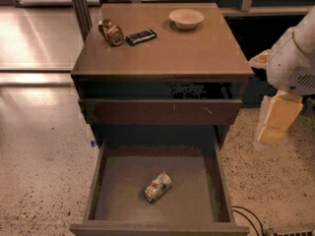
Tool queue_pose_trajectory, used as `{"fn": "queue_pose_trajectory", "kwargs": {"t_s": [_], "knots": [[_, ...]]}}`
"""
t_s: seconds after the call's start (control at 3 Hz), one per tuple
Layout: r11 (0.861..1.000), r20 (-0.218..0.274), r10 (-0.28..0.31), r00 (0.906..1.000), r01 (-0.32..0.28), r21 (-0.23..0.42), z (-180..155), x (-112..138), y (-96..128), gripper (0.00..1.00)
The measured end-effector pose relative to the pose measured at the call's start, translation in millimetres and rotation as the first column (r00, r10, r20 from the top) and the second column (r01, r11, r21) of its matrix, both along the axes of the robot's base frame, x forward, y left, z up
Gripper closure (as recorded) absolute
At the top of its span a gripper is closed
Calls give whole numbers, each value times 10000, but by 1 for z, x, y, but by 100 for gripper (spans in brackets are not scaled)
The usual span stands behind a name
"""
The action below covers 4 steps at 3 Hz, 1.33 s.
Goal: Pick 7up can from middle drawer and place on counter
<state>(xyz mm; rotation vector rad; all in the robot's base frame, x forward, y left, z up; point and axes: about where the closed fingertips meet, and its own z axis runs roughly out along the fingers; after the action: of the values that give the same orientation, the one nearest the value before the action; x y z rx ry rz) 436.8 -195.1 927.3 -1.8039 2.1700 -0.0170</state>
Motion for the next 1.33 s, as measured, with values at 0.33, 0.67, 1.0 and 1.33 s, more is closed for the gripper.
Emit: {"fn": "queue_pose_trajectory", "kwargs": {"t_s": [0.33, 0.67, 1.0, 1.33], "knots": [[9973, -585, 698, 9958, -684, 257, -61, -5, 25, 0], [9916, -1245, 1262, 9842, -1216, 435, -121, -19, 46, 0], [9916, -1245, 1262, 9842, -1216, 436, -121, -19, 46, 0], [9887, -1182, 1301, 9844, -1198, 905, -147, -21, 49, 0]]}}
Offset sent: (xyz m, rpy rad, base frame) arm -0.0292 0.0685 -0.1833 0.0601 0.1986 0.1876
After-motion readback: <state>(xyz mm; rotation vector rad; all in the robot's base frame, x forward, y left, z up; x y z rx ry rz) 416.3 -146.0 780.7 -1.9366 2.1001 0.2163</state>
